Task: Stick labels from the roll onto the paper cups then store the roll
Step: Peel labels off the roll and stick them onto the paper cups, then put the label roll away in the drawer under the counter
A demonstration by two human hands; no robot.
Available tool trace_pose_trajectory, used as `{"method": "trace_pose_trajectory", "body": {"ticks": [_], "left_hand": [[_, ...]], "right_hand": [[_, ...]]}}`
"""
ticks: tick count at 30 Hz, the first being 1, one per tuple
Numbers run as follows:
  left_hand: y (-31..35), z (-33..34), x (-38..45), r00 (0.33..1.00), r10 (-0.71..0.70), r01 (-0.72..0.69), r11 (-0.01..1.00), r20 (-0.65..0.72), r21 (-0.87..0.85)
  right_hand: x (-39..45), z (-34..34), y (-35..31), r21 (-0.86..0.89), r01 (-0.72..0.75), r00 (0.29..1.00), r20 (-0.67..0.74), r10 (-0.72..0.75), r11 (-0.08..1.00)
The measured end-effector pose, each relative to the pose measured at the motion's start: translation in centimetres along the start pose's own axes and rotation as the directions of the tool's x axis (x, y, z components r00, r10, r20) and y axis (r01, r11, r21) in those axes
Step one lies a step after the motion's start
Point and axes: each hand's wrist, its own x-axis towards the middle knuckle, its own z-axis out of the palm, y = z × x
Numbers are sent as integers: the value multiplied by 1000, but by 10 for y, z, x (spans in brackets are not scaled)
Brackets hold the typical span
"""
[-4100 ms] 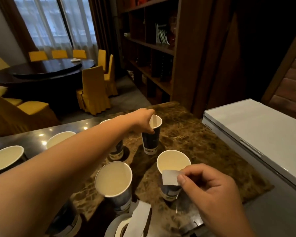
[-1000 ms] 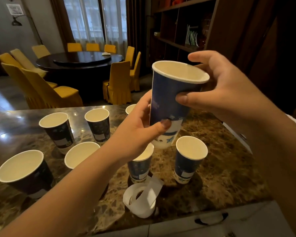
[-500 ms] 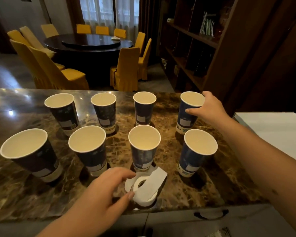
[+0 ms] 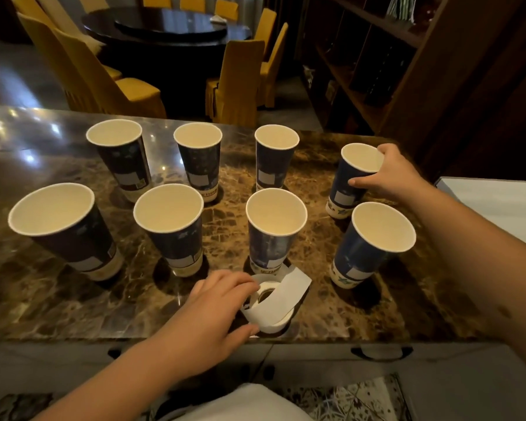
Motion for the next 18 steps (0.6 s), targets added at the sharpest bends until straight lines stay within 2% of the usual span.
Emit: {"method": "trace_pose_trajectory", "body": {"ticks": [4,6,8,11,13,15,17,18], "left_hand": [[-4,4,6,996,78,-78,997,31,5],[-5,4,8,994,105,-104,994,36,-15],[-7,5,10,992,123,-122,992,32,-35],[-11,6,12,986,161,-160,986,29,-56],[-13,6,13,979,202,-200,978,39,-64],[-14,6,14,970,234,-231,972,59,-53],[-11,6,16,958,275,-273,961,77,-32],[-10,6,17,949,304,-305,952,82,-12]], "right_hand": [[-4,-13,6,6,-3,1000,30,2,1000],[-12,-25,8,42,-37,998,-52,39,998],[-32,-40,5,149,-39,978,-199,68,988],[-96,-61,-15,265,155,897,-441,-24,952],[-154,-63,-32,230,349,843,-501,-197,908],[-206,-46,-43,202,506,828,-386,-407,838],[-240,-15,-49,144,587,809,-104,-578,797],[-247,2,-49,69,615,783,68,-619,785]]}}
